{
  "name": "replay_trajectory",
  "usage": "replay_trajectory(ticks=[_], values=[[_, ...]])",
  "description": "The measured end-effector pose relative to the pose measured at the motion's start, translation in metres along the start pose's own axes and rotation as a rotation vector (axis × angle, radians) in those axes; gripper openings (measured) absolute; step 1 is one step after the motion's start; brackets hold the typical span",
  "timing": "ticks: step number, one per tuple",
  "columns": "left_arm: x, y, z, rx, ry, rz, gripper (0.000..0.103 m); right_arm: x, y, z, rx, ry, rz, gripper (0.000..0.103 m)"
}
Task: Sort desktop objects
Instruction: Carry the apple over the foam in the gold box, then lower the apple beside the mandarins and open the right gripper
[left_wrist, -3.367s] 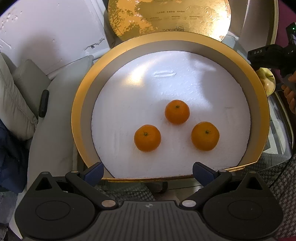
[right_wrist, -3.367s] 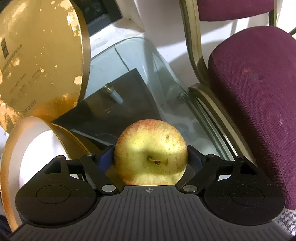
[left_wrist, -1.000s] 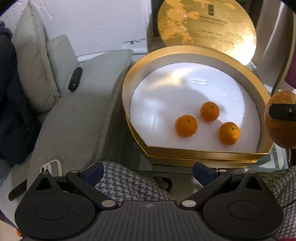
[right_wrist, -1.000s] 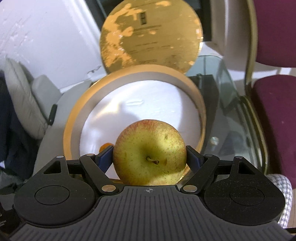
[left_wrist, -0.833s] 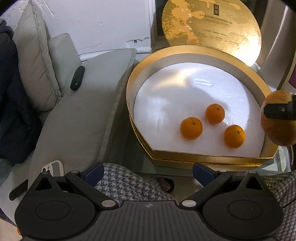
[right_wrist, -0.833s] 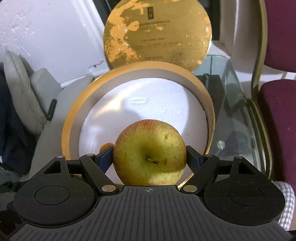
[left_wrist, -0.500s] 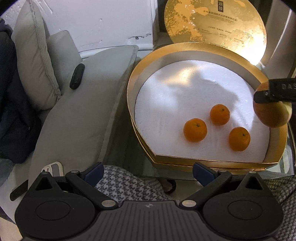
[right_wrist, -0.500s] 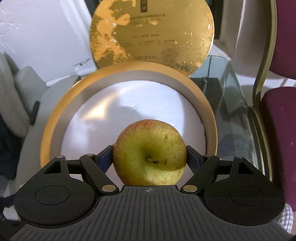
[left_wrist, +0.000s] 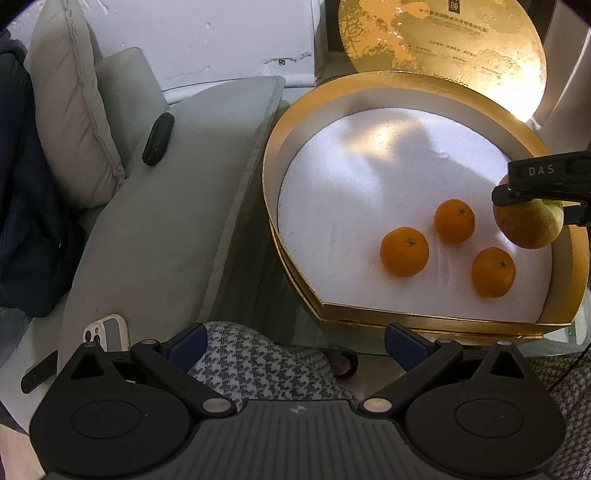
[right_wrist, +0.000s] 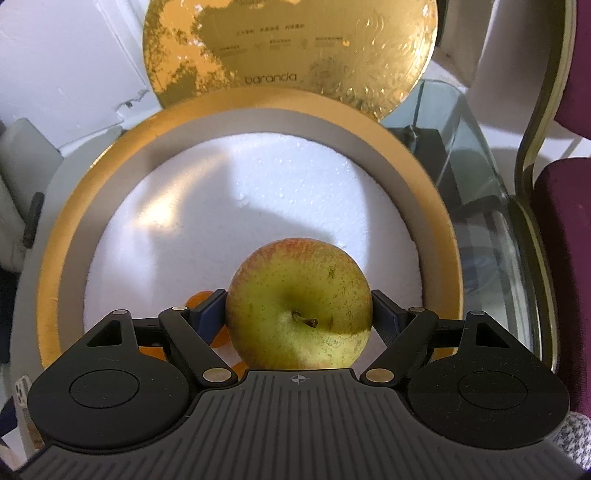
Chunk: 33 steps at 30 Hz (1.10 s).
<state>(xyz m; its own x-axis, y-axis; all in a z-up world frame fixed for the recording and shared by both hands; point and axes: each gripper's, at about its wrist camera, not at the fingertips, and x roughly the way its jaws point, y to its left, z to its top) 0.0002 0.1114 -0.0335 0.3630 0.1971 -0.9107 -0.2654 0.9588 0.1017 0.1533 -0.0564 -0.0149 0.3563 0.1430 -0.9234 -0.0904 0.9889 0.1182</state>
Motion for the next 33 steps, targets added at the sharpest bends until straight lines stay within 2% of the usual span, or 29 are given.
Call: replay_trajectory(ticks=[16, 33], values=[[0.003, 0.002, -0.002, -0.010, 0.009, 0.002, 0.102, 0.023, -0.002, 0.003, 0.039, 0.027, -0.039, 0.082], [-0.008, 0.002, -0.006, -0.010, -0.017, 0.011, 0.102, 0.018, -0.004, 0.003, 0.039, 0.025, -0.029, 0.087]])
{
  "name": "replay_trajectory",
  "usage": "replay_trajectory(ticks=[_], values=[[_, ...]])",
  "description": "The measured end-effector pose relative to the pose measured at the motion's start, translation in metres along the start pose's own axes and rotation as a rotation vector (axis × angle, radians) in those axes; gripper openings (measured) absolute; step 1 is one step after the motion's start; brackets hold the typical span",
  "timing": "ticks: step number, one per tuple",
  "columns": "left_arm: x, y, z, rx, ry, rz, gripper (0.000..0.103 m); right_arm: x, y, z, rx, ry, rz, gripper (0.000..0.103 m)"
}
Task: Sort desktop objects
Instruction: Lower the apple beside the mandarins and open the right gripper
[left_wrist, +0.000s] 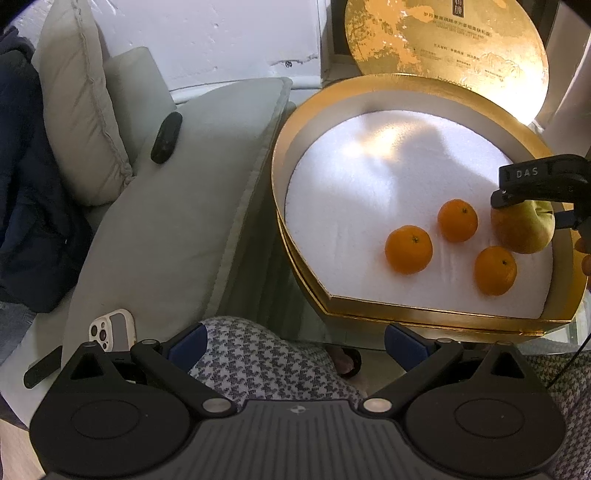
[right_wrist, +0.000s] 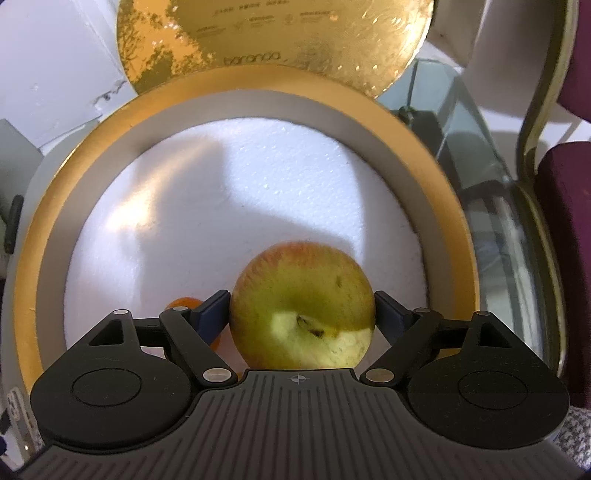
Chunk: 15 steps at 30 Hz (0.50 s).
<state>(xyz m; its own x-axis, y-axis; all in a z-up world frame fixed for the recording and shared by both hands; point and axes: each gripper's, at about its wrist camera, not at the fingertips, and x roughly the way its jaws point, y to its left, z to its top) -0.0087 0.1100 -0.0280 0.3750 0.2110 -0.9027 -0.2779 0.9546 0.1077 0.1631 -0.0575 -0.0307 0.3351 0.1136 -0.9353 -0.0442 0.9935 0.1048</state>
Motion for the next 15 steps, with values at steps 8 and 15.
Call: replay_trajectory(ticks=[8, 15], values=[[-0.017, -0.006, -0.006, 0.014, -0.037, -0.008, 0.102, -0.052, -0.009, 0.001, 0.001, -0.087, 0.069, 0.089], [-0.031, -0.012, -0.013, 0.036, -0.063, -0.010, 0.102, -0.097, -0.016, -0.021, -0.012, -0.131, 0.141, 0.089]])
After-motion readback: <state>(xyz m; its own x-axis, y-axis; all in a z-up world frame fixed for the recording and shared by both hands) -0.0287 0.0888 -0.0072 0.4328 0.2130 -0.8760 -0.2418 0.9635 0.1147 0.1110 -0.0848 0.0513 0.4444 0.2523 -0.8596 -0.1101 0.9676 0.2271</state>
